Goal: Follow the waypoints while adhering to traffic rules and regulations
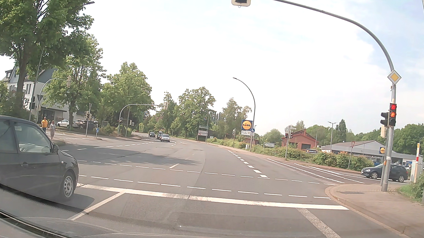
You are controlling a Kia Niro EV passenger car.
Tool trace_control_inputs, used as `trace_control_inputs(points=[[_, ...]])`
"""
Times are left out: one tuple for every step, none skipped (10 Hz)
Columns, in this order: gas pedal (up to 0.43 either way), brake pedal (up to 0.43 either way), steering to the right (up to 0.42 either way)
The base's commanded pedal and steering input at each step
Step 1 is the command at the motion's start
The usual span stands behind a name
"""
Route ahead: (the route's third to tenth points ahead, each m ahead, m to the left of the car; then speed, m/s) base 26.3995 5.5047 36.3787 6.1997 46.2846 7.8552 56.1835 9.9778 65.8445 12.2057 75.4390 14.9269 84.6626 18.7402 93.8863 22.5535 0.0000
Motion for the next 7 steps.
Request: trace_control_inputs(points=[[0.000,0.000,-0.018],[0.000,0.000,-0.018],[0.000,0.000,-0.018],[0.000,0.000,-0.018],[0.000,0.000,-0.018],[0.000,0.000,-0.018],[0.000,0.000,-0.018]])
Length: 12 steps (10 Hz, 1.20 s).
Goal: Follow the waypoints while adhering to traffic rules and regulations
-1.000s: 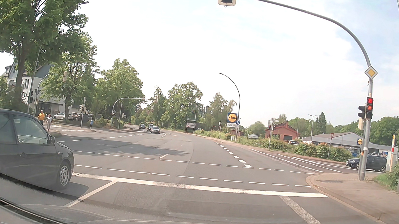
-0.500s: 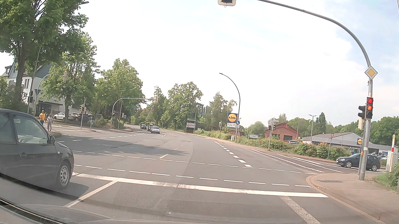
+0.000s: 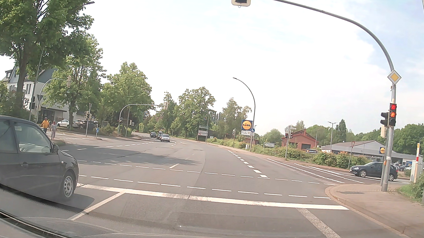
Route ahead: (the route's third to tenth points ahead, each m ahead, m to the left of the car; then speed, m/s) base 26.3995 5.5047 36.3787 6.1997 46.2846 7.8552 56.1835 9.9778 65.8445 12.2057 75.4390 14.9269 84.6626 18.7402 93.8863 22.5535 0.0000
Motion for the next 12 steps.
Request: trace_control_inputs(points=[[0.000,0.000,-0.018],[0.000,0.000,-0.018],[0.000,0.000,-0.018],[0.000,0.000,-0.018],[0.000,0.000,-0.018],[0.000,0.000,-0.018],[0.028,0.000,-0.018],[0.157,0.000,-0.018],[0.240,0.000,-0.018],[0.260,0.000,-0.018],[0.280,0.000,-0.018],[0.299,0.000,-0.018]])
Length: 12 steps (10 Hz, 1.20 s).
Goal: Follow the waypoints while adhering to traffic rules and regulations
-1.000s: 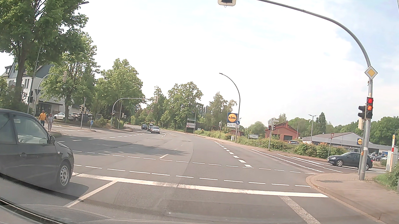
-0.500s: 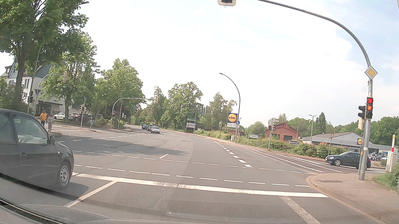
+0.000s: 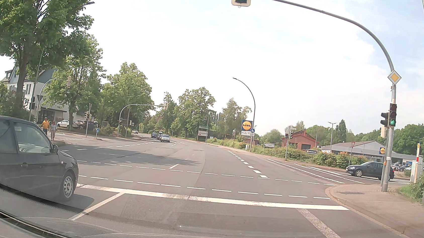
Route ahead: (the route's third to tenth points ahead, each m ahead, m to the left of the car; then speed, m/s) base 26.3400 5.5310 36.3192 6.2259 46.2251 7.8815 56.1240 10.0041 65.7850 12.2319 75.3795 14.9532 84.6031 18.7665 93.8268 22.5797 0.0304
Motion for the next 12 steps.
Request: trace_control_inputs(points=[[0.311,0.000,-0.018],[0.331,0.000,-0.018],[0.339,0.000,-0.018],[0.339,0.000,-0.018],[0.339,0.000,-0.018],[0.350,0.000,-0.018],[0.350,0.000,-0.018],[0.358,0.000,-0.017],[0.370,0.000,-0.017],[0.378,0.000,-0.016],[0.378,0.000,-0.013],[0.390,0.000,-0.010]])
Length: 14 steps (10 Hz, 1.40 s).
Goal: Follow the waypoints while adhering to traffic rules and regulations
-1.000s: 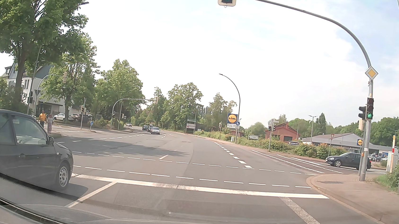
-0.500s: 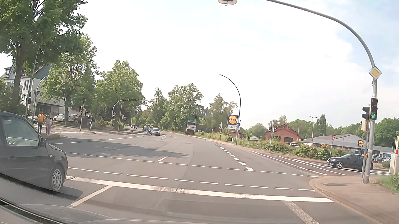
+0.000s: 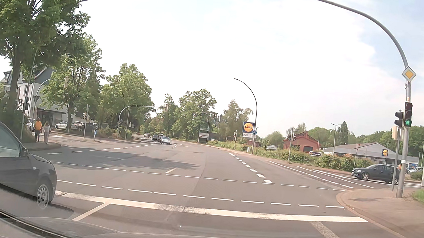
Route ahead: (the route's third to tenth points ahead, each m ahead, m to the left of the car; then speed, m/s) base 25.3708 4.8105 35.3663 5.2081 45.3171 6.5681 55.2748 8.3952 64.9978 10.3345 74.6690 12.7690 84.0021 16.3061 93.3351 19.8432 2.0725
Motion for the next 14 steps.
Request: trace_control_inputs(points=[[0.390,0.000,-0.010],[0.390,0.000,-0.009],[0.390,0.000,-0.008],[0.390,0.000,-0.007],[0.390,0.000,-0.006],[0.390,0.000,-0.006],[0.390,0.000,-0.005],[0.390,0.000,-0.004],[0.390,0.000,-0.003],[0.390,0.000,-0.001],[0.390,0.000,0.000],[0.390,0.000,-0.001],[0.390,0.000,-0.001],[0.390,0.000,0.000]])
